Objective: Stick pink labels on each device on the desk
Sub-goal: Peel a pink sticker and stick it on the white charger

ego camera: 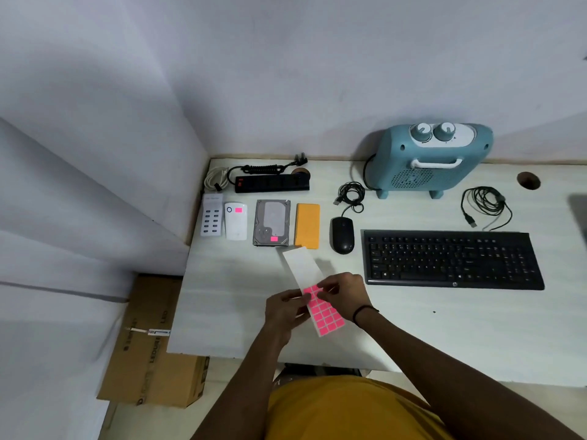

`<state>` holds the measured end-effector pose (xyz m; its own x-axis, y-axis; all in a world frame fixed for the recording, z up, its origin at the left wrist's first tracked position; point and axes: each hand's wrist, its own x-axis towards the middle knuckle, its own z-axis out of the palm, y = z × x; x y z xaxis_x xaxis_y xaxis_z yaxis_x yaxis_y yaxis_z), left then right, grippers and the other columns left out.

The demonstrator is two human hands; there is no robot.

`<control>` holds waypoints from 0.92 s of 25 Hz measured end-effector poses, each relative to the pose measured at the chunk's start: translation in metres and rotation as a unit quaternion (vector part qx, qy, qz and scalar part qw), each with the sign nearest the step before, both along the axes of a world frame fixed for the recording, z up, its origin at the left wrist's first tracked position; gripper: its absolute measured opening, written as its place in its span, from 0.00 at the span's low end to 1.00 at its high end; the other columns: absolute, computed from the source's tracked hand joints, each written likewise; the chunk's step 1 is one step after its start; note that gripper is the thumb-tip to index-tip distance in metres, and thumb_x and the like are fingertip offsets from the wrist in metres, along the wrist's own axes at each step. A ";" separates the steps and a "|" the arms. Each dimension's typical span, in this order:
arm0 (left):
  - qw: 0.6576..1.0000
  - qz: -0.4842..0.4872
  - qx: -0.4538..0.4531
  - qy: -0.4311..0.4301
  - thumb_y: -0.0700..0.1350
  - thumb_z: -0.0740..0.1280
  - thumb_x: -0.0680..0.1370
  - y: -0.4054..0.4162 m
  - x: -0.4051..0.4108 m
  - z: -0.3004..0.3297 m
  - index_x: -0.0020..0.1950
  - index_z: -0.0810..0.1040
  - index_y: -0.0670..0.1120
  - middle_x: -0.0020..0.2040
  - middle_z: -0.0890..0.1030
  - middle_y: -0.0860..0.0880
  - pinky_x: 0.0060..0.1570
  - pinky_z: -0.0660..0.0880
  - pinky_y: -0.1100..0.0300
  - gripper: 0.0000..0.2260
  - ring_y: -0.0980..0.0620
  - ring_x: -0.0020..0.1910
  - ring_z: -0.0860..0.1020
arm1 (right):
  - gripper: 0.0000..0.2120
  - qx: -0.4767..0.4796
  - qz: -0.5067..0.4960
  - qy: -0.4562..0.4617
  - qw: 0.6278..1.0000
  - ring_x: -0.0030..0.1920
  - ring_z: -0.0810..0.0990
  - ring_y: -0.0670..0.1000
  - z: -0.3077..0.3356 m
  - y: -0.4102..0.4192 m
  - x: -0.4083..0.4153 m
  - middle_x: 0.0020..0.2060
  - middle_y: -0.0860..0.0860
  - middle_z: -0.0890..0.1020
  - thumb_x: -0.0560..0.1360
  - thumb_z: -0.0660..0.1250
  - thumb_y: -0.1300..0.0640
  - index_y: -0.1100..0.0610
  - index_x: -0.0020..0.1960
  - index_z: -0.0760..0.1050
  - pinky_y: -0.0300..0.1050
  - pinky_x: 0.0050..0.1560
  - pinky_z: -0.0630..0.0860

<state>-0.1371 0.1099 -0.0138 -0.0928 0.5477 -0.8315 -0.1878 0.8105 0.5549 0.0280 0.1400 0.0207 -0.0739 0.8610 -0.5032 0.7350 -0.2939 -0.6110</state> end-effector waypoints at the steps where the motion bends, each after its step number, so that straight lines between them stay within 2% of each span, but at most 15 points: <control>1: 0.999 0.005 0.015 -0.028 0.39 0.76 0.75 0.000 0.004 0.007 0.57 0.84 0.40 0.47 0.88 0.41 0.47 0.83 0.53 0.11 0.43 0.49 0.86 | 0.11 0.013 0.002 0.005 1.000 0.49 0.84 0.49 0.004 0.001 0.000 0.50 0.51 0.87 0.73 0.75 0.55 0.55 0.55 0.85 0.38 0.56 0.78; 5: 0.992 -0.024 0.083 -0.097 0.38 0.73 0.77 0.013 0.014 0.025 0.58 0.85 0.41 0.52 0.87 0.42 0.53 0.82 0.53 0.10 0.43 0.53 0.86 | 0.09 0.069 -0.003 0.013 0.998 0.50 0.84 0.50 0.015 0.013 0.004 0.50 0.51 0.87 0.74 0.73 0.56 0.54 0.54 0.86 0.36 0.55 0.76; 9: 0.990 0.008 0.130 -0.057 0.34 0.72 0.77 0.030 0.012 0.036 0.56 0.84 0.37 0.50 0.87 0.39 0.48 0.83 0.56 0.08 0.42 0.51 0.86 | 0.08 0.105 -0.017 0.042 0.993 0.48 0.85 0.49 0.026 0.025 0.003 0.48 0.52 0.88 0.73 0.74 0.59 0.56 0.52 0.86 0.21 0.47 0.70; 11: 0.988 0.008 0.144 -0.046 0.33 0.71 0.78 0.032 0.016 0.040 0.54 0.84 0.37 0.50 0.87 0.39 0.47 0.83 0.57 0.07 0.43 0.49 0.86 | 0.08 0.116 -0.033 0.057 0.991 0.47 0.85 0.49 0.028 0.025 0.004 0.48 0.53 0.88 0.73 0.75 0.61 0.58 0.52 0.86 0.17 0.43 0.68; 15: 0.982 -0.012 0.188 -0.008 0.34 0.70 0.79 0.035 0.017 0.043 0.55 0.84 0.39 0.50 0.87 0.41 0.48 0.82 0.57 0.07 0.43 0.50 0.86 | 0.09 0.118 -0.049 0.086 0.988 0.48 0.85 0.47 0.031 0.027 0.005 0.49 0.52 0.87 0.72 0.76 0.59 0.57 0.52 0.86 0.18 0.44 0.70; 18: 0.976 -0.035 0.214 0.011 0.35 0.70 0.79 0.035 0.016 0.044 0.53 0.85 0.42 0.49 0.87 0.43 0.51 0.82 0.56 0.06 0.44 0.49 0.86 | 0.09 0.119 -0.057 0.101 0.986 0.47 0.85 0.47 0.031 0.029 0.005 0.48 0.52 0.88 0.71 0.77 0.58 0.56 0.51 0.87 0.27 0.50 0.76; 21: 0.971 -0.055 0.230 0.026 0.36 0.69 0.80 0.031 0.014 0.043 0.54 0.85 0.42 0.49 0.87 0.43 0.51 0.82 0.56 0.06 0.44 0.50 0.86 | 0.08 0.115 -0.068 0.111 0.985 0.44 0.84 0.45 0.030 0.027 0.005 0.46 0.52 0.88 0.71 0.77 0.59 0.57 0.49 0.87 0.19 0.44 0.71; 23: 0.969 -0.063 0.236 0.039 0.37 0.69 0.80 0.029 0.012 0.040 0.56 0.85 0.40 0.49 0.87 0.42 0.52 0.83 0.55 0.07 0.43 0.50 0.86 | 0.06 0.108 -0.069 0.115 0.985 0.42 0.83 0.43 0.028 0.026 0.003 0.45 0.50 0.88 0.71 0.77 0.58 0.56 0.49 0.87 0.18 0.43 0.71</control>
